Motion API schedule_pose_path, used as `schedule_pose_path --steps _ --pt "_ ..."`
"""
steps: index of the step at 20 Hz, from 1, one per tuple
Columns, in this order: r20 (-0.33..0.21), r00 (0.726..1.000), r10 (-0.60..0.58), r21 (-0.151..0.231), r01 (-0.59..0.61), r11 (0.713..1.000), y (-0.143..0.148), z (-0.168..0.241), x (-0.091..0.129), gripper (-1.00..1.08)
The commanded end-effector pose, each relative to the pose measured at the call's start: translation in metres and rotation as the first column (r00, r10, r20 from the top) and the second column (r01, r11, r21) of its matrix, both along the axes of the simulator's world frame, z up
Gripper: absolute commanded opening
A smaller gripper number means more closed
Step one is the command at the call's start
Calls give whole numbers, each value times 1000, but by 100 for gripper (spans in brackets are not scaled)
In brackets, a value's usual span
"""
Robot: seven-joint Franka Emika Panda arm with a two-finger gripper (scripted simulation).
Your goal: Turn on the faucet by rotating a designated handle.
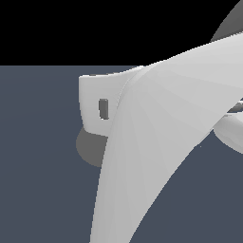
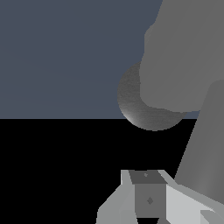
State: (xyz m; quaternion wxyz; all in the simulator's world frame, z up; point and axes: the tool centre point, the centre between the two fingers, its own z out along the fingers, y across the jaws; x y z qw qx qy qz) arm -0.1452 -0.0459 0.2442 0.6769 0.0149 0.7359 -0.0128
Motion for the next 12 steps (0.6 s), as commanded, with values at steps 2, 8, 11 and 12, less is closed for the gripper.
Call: schedule_pose_path --steps 2,8,11,12 --pt "81 994 67 -8 -67 998 38 36 5 -100" --pt "-11 1000 28 0 -28 1000 26 0 0 -100" --pt "1 999 34 -1 -34 999 37 5 0 -100" --pt "5 999 35 -1 -35 999 40 7 1 -100"
